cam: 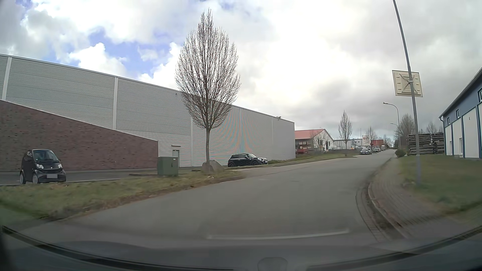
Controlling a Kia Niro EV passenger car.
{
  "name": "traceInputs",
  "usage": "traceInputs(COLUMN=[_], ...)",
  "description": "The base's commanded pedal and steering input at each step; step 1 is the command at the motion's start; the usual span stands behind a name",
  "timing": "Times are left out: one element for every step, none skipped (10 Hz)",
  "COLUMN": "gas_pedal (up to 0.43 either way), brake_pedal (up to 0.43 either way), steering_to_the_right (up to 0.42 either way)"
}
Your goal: Follow the waypoints while adhering to traffic rules and regulations
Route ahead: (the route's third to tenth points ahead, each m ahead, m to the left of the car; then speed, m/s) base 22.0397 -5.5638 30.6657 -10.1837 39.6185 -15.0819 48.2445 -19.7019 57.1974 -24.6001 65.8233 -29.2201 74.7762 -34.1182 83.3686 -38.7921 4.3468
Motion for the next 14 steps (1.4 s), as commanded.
traceInputs(gas_pedal=[0.118, 0.118, 0.118, 0.118, 0.118, 0.118, 0.118, 0.118, 0.118, 0.118, 0.118, 0.118, 0.118, 0.118], brake_pedal=[0.0, 0.0, 0.0, 0.0, 0.0, 0.0, 0.0, 0.0, 0.0, 0.0, 0.0, 0.0, 0.0, 0.0], steering_to_the_right=[0.106, 0.111, 0.118, 0.121, 0.122, 0.125, 0.129, 0.135, 0.138, 0.14, 0.141, 0.144, 0.146, 0.149])
